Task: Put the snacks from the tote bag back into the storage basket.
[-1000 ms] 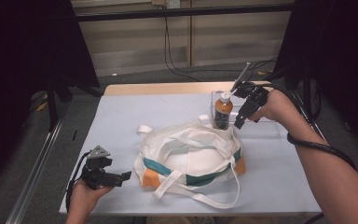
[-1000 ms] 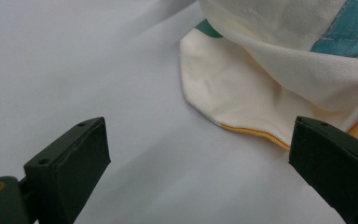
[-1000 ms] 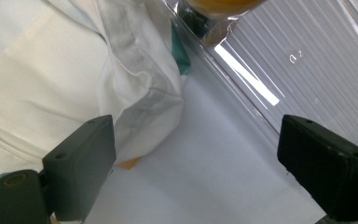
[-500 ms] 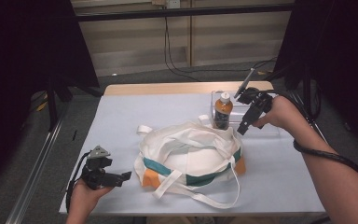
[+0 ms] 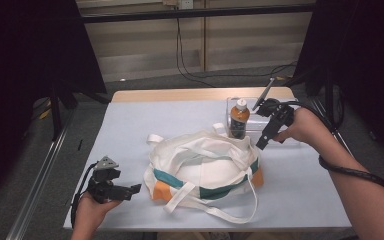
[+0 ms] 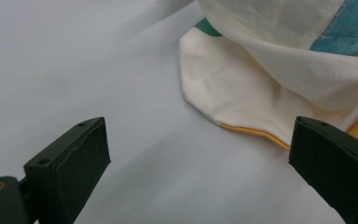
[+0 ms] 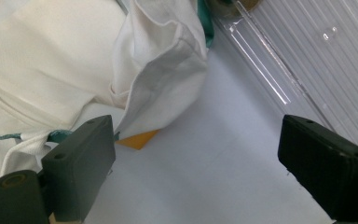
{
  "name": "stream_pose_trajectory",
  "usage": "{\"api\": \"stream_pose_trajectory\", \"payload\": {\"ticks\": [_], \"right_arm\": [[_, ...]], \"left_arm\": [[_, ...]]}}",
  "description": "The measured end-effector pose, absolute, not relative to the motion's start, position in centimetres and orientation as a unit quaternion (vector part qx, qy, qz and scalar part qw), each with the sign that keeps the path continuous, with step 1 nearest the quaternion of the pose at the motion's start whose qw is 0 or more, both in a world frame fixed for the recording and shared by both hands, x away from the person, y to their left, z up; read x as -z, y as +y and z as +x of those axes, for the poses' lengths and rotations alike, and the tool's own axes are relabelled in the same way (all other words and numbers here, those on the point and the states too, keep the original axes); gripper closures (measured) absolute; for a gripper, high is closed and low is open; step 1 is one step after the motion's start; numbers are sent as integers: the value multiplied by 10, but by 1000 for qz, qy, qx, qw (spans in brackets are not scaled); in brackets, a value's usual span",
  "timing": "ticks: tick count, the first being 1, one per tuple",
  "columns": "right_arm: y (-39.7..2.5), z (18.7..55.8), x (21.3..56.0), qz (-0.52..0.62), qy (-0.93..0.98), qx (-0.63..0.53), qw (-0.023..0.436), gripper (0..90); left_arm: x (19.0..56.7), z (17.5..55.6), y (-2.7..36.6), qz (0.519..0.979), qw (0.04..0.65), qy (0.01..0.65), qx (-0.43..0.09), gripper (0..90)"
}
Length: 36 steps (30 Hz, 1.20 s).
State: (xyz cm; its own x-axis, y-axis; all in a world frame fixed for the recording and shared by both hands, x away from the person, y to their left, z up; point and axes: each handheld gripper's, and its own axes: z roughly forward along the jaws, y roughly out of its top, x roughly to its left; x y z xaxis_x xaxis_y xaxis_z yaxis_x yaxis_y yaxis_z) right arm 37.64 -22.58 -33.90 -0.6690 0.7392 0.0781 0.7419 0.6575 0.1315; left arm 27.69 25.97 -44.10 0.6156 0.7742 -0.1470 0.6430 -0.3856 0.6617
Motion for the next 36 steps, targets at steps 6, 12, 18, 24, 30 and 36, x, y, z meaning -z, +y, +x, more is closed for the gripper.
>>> {"api": "stream_pose_trajectory", "payload": {"ticks": [6, 12, 18, 24, 30, 36], "right_arm": [[-228, 370, 339, -400, -913, 77, 7, 107], [-229, 363, 342, -400, -913, 80, 11, 106], [-233, 356, 346, -393, -916, 78, 12, 105], [-235, 350, 349, -393, -915, 86, 11, 104], [-241, 344, 356, -391, -916, 92, 15, 104], [-242, 337, 362, -389, -917, 92, 16, 103]], "left_arm": [[441, 277, 260, 828, 351, 427, -95, 48], [441, 277, 259, 827, 350, 429, -93, 48], [441, 277, 260, 835, 340, 422, -91, 48], [441, 277, 259, 834, 342, 424, -93, 48], [442, 277, 258, 830, 346, 428, -91, 48], [442, 277, 257, 831, 344, 428, -92, 48]]}}
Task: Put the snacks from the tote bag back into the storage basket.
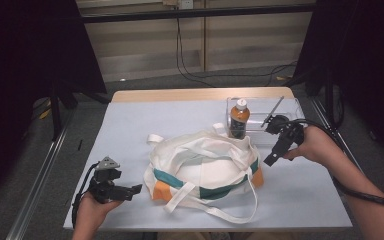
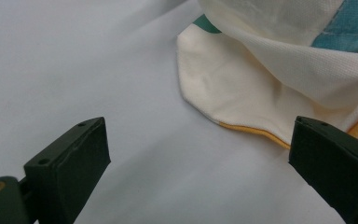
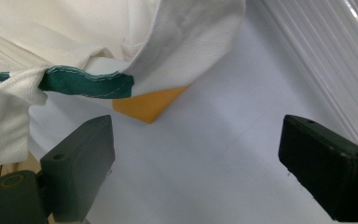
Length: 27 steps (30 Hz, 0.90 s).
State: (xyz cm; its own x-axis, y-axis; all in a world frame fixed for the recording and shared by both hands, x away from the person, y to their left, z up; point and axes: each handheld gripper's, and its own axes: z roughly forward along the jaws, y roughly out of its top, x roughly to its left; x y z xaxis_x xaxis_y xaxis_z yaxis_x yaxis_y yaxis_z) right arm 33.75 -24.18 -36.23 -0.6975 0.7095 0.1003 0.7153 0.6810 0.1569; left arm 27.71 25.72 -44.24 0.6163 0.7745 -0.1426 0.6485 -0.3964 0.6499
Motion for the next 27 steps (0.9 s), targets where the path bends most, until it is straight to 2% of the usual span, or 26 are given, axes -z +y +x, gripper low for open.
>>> {"api": "stream_pose_trajectory", "payload": {"ticks": [27], "right_arm": [[-250, 317, 395, -382, -920, 87, 5, 103]], "left_arm": [[442, 277, 257, 839, 333, 421, -86, 48]]}}
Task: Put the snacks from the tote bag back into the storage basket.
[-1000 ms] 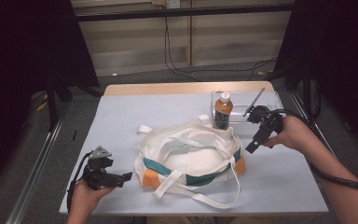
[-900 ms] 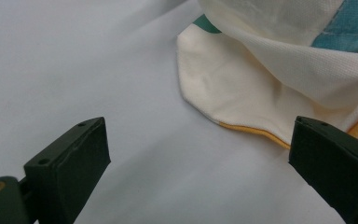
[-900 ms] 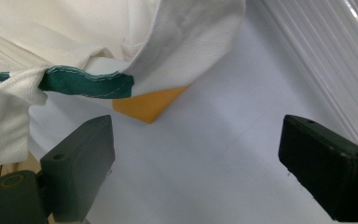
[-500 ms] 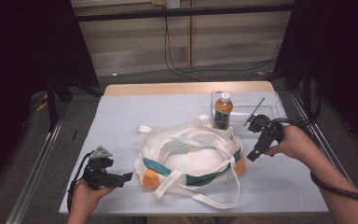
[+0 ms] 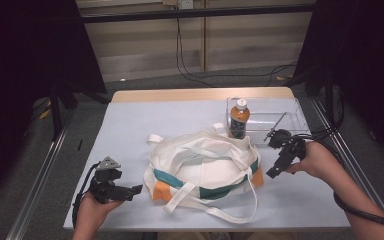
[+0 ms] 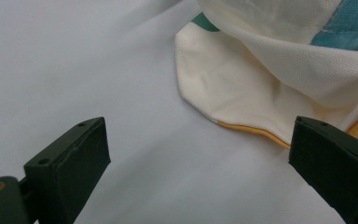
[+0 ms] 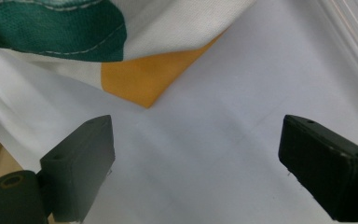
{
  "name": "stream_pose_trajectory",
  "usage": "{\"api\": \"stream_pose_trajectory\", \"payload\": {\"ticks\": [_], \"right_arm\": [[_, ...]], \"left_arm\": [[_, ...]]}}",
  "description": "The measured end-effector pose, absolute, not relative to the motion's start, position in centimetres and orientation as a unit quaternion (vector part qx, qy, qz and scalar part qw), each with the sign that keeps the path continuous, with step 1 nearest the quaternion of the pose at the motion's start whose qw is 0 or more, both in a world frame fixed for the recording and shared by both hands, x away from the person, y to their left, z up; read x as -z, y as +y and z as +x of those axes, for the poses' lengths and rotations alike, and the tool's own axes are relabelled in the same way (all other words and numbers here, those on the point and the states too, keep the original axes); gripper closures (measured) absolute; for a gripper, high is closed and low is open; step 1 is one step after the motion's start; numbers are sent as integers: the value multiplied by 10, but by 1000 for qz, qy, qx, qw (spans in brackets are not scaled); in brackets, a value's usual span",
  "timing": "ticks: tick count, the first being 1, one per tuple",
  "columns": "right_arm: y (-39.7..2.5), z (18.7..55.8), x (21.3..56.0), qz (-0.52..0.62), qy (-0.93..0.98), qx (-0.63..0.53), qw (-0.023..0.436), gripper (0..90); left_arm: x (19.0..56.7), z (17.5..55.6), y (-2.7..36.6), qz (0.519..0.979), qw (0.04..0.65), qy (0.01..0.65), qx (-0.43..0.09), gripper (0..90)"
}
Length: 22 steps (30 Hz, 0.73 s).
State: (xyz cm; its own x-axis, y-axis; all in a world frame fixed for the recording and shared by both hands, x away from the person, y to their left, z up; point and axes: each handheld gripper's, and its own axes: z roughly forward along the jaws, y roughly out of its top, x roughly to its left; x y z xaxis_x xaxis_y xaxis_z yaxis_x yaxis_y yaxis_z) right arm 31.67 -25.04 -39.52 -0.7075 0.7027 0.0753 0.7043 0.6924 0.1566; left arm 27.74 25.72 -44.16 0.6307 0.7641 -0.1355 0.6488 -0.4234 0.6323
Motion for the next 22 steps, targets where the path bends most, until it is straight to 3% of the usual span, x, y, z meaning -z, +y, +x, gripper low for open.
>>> {"api": "stream_pose_trajectory", "payload": {"ticks": [22], "right_arm": [[-257, 286, 435, -406, -896, 179, -4, 103]], "left_arm": [[444, 278, 256, 833, 339, 428, -90, 48]]}}
